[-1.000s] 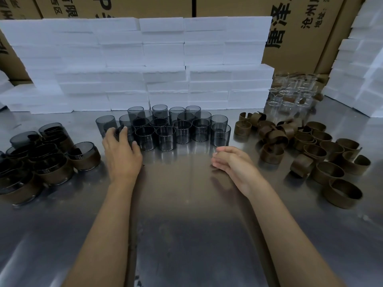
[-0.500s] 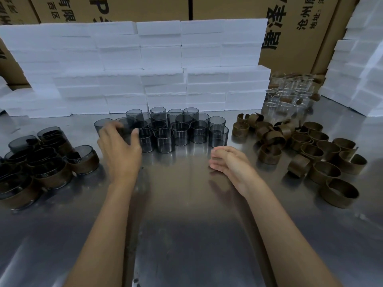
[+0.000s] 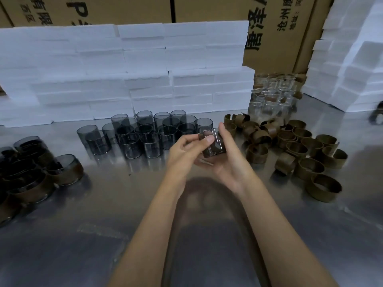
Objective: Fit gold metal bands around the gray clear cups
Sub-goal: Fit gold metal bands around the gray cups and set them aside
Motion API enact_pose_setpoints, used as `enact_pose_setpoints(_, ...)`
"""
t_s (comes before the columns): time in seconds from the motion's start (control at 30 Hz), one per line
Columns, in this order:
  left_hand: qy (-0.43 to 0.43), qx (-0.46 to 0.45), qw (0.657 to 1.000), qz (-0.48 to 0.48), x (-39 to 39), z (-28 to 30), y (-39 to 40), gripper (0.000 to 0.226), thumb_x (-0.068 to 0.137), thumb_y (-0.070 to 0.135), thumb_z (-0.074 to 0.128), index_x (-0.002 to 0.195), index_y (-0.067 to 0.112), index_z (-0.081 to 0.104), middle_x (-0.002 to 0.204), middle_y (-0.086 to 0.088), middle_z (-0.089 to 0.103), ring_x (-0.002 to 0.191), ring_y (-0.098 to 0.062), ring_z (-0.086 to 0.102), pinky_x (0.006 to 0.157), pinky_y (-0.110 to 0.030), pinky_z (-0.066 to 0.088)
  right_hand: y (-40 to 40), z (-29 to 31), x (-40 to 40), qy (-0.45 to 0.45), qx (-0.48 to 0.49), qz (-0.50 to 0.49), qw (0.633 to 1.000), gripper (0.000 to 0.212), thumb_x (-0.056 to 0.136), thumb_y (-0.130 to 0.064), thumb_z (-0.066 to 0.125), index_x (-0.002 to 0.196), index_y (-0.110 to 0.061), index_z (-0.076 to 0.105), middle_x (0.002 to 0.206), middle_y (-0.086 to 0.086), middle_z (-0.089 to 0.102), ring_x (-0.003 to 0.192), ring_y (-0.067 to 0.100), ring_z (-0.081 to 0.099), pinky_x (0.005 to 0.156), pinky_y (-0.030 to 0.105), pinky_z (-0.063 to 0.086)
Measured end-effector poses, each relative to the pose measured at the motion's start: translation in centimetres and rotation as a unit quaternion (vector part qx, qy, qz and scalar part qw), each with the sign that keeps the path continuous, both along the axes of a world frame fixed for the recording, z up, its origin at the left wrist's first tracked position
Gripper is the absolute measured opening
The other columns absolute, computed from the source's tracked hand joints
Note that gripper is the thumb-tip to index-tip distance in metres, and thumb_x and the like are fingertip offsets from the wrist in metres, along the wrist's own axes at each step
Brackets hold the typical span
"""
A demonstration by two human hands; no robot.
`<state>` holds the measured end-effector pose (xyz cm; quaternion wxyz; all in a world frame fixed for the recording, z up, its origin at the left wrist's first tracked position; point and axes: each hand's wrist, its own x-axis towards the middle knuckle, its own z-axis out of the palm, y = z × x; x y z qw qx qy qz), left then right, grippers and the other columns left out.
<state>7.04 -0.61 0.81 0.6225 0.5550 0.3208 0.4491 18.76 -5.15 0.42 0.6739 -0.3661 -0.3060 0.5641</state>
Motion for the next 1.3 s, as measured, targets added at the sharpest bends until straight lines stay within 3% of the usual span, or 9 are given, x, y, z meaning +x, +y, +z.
enact_pose_setpoints(0.1,0.014,0.004,1.0,-0.008,-1.1,-0.8,0.4,0.056,0.07,0.045,0.081,0.112,0.009,0.073,0.092,0.002,0.078,0.08,-0.007,0.071,0.072,-0.019,0.054,0.2,-0.2,-0.8,-0.029,-0.03,-0.006,0.999,0.075,0.093,-0.068,0.049,0.132,-0.005,0.062,0.127,0.022,0.069,0.121,0.036,0.065,0.106,0.05,0.051)
enact_pose_setpoints(0.27,0.055,0.021,0.998,-0.024,-1.9,-1.1,1.0,0.056,0.067,0.054,0.076,0.112,0.022,0.077,0.11,0.003,0.075,0.078,0.009,0.064,0.063,-0.004,0.043,0.3,-0.6,-0.6,0.047,-0.054,-0.035,0.997,0.058,0.107,-0.053,0.034,0.117,-0.005,0.066,0.105,0.018,0.077,0.09,0.031,0.077,0.069,0.033,0.063)
enact_pose_setpoints(0.4,0.037,-0.017,0.999,-0.023,-1.9,-0.9,0.9,0.049,0.078,0.044,0.076,0.122,0.021,0.074,0.124,-0.001,0.072,0.094,-0.005,0.059,0.073,-0.022,0.04,0.5,-0.9,-0.5,0.071,-0.035,-0.045,0.996,0.047,0.111,-0.039,0.032,0.122,-0.005,0.062,0.102,0.017,0.077,0.088,0.031,0.077,0.069,0.036,0.064)
enact_pose_setpoints(0.63,0.024,0.01,0.995,0.101,-1.7,-1.1,1.3,0.004,0.093,0.021,0.073,0.096,0.019,0.076,0.085,0.013,0.073,0.074,0.004,0.064,0.069,-0.017,0.049,0.9,-1.1,-0.8,-0.003,-0.008,-0.102,0.995,0.038,0.109,-0.031,0.042,0.117,-0.003,0.066,0.111,0.02,0.075,0.1,0.031,0.074,0.083,0.041,0.063)
enact_pose_setpoints(0.77,0.018,0.004,0.997,0.07,-1.7,-0.7,0.8,0.034,0.086,0.044,0.076,0.105,0.016,0.077,0.099,0.005,0.078,0.088,-0.001,0.068,0.078,-0.021,0.052,0.8,-1.0,-1.2,-0.061,0.004,-0.097,0.993,0.046,0.1,-0.037,0.061,0.127,0.0,0.066,0.125,0.022,0.069,0.112,0.024,0.069,0.091,0.029,0.058)
enact_pose_setpoints(0.83,0.028,0.016,0.998,0.046,-1.8,-0.6,0.6,0.051,0.076,0.053,0.077,0.111,0.016,0.075,0.102,0.005,0.078,0.09,0.003,0.069,0.076,-0.012,0.051,0.7,-0.9,-1.6,-0.085,0.006,-0.067,0.994,0.055,0.093,-0.046,0.064,0.125,-0.002,0.068,0.124,0.019,0.071,0.117,0.022,0.068,0.101,0.03,0.055)
enact_pose_setpoints(1.0,0.037,0.028,0.999,0.018,-1.9,-0.4,0.6,0.034,0.086,0.04,0.076,0.112,0.017,0.076,0.091,0.015,0.078,0.083,0.011,0.068,0.065,-0.004,0.046,0.6,-0.8,-2.1,-0.129,-0.013,-0.063,0.99,0.065,0.084,-0.067,0.06,0.123,-0.016,0.071,0.118,0.009,0.075,0.107,0.028,0.072,0.099,0.039,0.057)
enact_pose_setpoints(1.17,0.034,0.014,0.999,-0.001,-2.4,-0.1,0.6,0.034,0.088,0.042,0.074,0.112,0.017,0.077,0.102,0.0,0.079,0.097,-0.008,0.071,0.093,-0.025,0.052,0.6,-0.6,-2.2,-0.04,-0.023,-0.041,0.998,0.067,0.094,-0.061,0.051,0.133,-0.008,0.063,0.121,0.017,0.073,0.112,0.034,0.071,0.092,0.036,0.06)
enact_pose_setpoints(1.3,0.025,0.018,0.999,-0.026,-2.7,0.1,0.9,0.038,0.091,0.045,0.072,0.114,0.016,0.077,0.114,-0.006,0.076,0.114,-0.022,0.068,0.11,-0.04,0.045,0.5,-0.5,-1.8,0.007,-0.017,-0.028,0.999,0.06,0.103,-0.052,0.043,0.136,-0.005,0.06,0.126,0.021,0.07,0.121,0.037,0.065,0.098,0.039,0.057)
